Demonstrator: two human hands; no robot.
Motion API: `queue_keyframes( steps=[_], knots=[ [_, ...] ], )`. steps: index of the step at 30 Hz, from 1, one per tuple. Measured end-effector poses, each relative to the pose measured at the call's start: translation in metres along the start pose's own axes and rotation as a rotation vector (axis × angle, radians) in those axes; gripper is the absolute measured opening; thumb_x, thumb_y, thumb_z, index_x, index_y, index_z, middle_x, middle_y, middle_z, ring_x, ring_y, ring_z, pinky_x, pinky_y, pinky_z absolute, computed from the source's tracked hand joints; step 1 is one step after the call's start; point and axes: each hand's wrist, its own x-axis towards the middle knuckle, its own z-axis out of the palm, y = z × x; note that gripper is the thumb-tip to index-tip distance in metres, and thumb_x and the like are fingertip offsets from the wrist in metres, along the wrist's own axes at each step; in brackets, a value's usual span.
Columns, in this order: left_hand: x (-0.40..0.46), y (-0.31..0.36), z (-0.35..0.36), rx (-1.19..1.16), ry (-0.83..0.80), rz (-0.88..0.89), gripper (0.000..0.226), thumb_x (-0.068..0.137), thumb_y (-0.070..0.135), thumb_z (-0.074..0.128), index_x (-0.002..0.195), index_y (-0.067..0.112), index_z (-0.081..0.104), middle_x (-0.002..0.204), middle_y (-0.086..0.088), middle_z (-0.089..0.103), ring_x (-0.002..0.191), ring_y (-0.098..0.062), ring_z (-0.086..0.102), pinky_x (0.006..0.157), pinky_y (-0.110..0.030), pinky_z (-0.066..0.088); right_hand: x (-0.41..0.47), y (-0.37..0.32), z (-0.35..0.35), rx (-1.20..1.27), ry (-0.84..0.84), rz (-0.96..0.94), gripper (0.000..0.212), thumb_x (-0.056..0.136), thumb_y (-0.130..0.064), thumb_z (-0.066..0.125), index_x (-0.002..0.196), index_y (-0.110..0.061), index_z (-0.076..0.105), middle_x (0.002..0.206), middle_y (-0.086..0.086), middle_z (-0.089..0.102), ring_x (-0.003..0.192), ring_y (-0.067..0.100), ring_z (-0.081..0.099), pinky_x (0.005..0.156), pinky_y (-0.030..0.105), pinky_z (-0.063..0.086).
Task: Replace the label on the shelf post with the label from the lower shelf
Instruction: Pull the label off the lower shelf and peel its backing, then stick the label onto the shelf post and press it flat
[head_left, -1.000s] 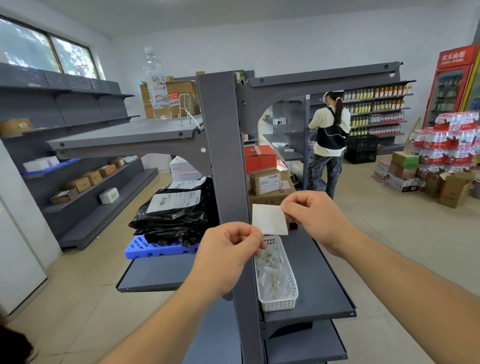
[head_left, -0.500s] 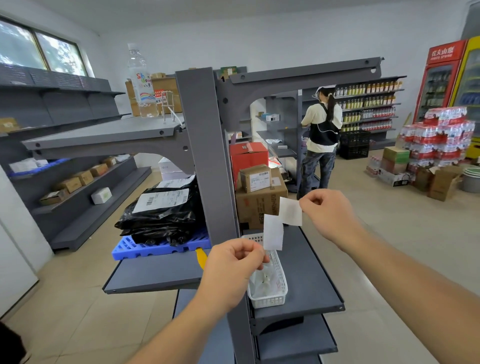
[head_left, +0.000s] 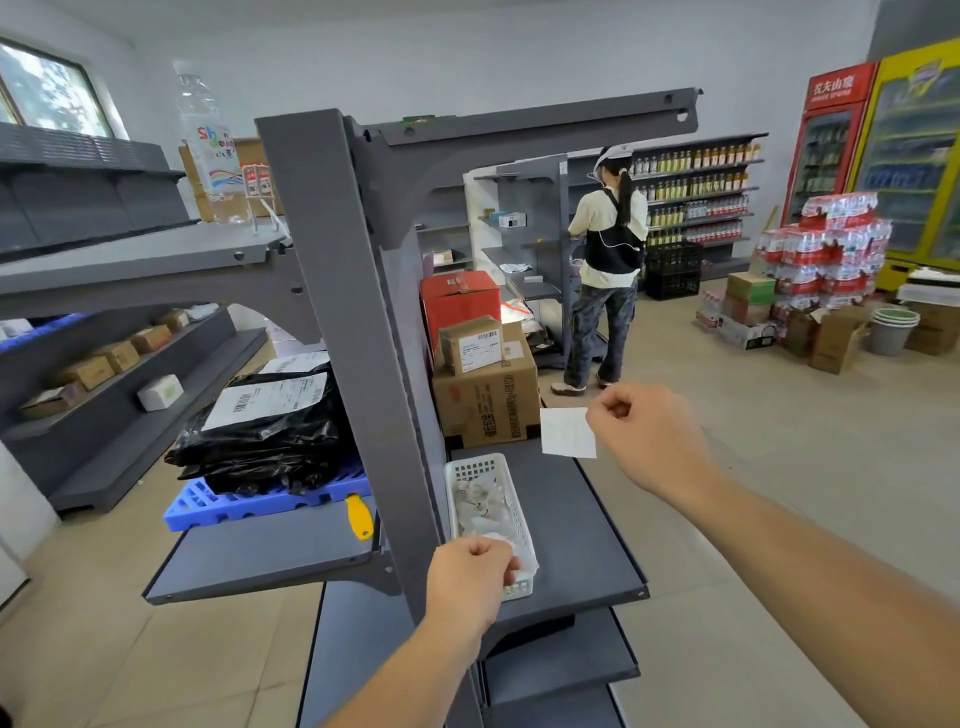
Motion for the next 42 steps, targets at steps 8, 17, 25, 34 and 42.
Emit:
queue_keyframes(
  steps=[8,17,25,34,42],
  knots=[
    [0.053,-0.011,0.029,0.244,0.081,-0.061,0.021,0.084,0.009,0.050,0.082,0.007,0.070,0.072,-0.005,0.063,0.051,-0.019,0.046,0.049,-0.025,0.037,-0.006,0.022,-0.011,0.012,-0.058,0.019,0.023,0.090,-0.022,0.061,0.068,-0.024,0.068,0.064,-0.006,0.066,0.060,0.009,0.056,0.055,0.025,0.040],
    [0.078,0.002,0.047,0.522,0.064,-0.015,0.031,0.104,0.012,0.040,0.116,0.004,0.067,0.095,-0.013,0.069,0.088,-0.032,0.066,0.075,-0.035,0.054,-0.012,0.043,-0.022,-0.034,-0.071,0.075,0.027,0.091,-0.021,0.061,0.065,-0.025,0.064,0.063,-0.006,0.062,0.060,0.006,0.054,0.056,0.025,0.039],
    [0.090,-0.007,0.049,0.472,0.113,0.029,0.024,0.097,0.014,0.053,0.073,0.016,0.059,0.070,-0.002,0.063,0.073,-0.026,0.065,0.065,-0.031,0.053,-0.015,0.050,-0.025,-0.048,-0.093,0.106,0.023,0.090,-0.024,0.061,0.068,-0.028,0.066,0.067,-0.008,0.066,0.063,0.006,0.057,0.058,0.022,0.042],
    [0.063,0.002,0.056,0.233,0.046,0.236,0.024,0.100,0.024,0.049,0.079,0.021,0.062,0.075,-0.007,0.067,0.061,-0.017,0.057,0.056,-0.038,0.054,-0.021,0.040,-0.016,0.005,-0.098,0.125,0.027,0.092,-0.024,0.062,0.066,-0.032,0.067,0.065,-0.012,0.068,0.061,0.001,0.059,0.056,0.018,0.039],
    [-0.021,0.053,0.010,0.148,-0.002,0.757,0.014,0.094,0.022,0.071,0.088,0.035,0.069,0.083,0.013,0.064,0.073,-0.007,0.059,0.067,-0.015,0.048,-0.026,0.000,0.000,0.149,-0.019,0.019,0.022,0.087,-0.019,0.066,0.067,-0.024,0.072,0.072,-0.010,0.071,0.062,0.004,0.060,0.057,0.023,0.046]
  ],
)
